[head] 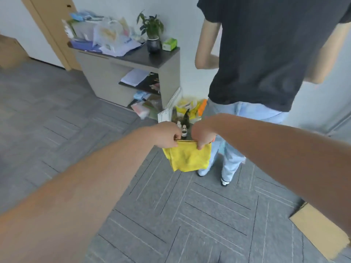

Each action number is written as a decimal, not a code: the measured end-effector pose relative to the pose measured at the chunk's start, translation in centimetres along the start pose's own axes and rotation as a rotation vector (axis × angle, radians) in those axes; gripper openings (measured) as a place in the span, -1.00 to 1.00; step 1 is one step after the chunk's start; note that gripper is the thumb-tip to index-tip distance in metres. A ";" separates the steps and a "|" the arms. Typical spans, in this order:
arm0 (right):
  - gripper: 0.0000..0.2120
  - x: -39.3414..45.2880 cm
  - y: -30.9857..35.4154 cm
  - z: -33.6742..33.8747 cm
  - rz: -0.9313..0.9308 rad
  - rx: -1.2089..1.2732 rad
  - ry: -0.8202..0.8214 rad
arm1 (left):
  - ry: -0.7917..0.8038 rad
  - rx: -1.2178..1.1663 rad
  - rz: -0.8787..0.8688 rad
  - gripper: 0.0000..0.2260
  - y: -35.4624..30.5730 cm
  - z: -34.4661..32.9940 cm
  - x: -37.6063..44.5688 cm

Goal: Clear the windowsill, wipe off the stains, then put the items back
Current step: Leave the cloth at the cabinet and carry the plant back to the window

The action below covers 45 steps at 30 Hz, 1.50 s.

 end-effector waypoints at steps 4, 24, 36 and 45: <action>-0.58 4.3 4.4 1.1 0.027 0.034 0.011 | 0.041 -0.052 -0.036 -0.86 5.2 -2.8 -1.7; -0.62 11.1 7.5 5.4 0.066 -0.024 -0.137 | 0.124 -0.012 0.079 -0.90 13.2 -6.0 -0.9; -0.54 15.1 1.3 6.6 0.156 -0.117 -0.046 | 0.130 -0.137 0.074 -0.82 14.4 -5.1 6.7; -0.60 22.8 -6.8 12.9 0.047 -0.064 0.001 | 0.046 -0.013 -0.097 -0.64 20.7 -0.4 18.3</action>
Point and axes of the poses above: each hand's wrist, its own x-axis towards the middle knuckle, its own z-axis out of the back of the hand, y = z × x, the point moved 9 cm from there along x, towards the middle knuckle, and after that the axes turned 9 degrees about z, right-handed, at the moved point
